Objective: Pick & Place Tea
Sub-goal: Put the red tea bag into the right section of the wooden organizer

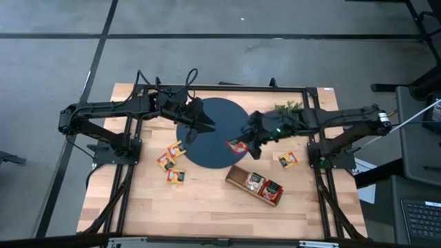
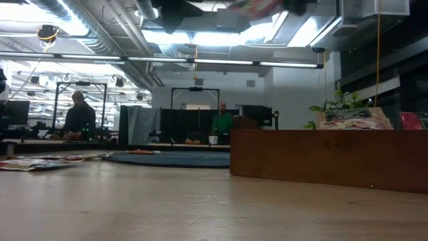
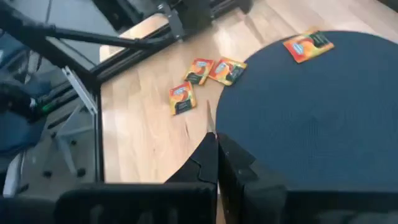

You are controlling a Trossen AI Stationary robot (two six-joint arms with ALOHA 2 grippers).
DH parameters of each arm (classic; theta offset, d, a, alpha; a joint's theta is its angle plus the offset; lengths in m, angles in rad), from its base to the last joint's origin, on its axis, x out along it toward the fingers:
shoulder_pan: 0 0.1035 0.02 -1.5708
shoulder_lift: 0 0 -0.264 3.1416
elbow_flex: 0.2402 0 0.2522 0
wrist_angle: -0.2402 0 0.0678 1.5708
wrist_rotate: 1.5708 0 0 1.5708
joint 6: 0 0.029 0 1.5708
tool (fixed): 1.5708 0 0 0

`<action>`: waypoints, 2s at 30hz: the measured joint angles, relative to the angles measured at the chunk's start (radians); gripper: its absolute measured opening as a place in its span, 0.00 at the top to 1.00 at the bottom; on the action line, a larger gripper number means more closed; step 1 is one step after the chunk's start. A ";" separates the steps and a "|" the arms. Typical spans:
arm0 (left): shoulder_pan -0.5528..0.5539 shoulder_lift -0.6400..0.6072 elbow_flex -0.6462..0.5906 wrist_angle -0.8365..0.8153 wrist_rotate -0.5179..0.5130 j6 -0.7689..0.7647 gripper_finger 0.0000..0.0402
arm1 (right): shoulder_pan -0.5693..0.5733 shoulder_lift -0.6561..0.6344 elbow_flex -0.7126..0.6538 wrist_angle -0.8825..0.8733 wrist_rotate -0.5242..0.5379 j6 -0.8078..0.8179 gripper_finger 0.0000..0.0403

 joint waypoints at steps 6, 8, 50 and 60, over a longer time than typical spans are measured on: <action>0.000 0.000 0.000 -0.055 0.032 0.034 0.67 | 0.171 -0.094 0.000 -0.172 0.249 0.236 1.00; 0.000 0.000 0.000 -0.057 0.033 0.041 0.68 | 0.237 -0.105 0.000 -0.202 0.334 0.333 1.00; -0.100 -0.001 0.000 -0.096 0.026 0.124 0.69 | 0.782 0.368 -0.003 -0.640 0.551 1.543 1.00; -0.100 -0.001 0.000 -0.096 0.026 0.131 0.69 | 0.748 0.372 -0.003 -0.711 0.526 1.541 0.99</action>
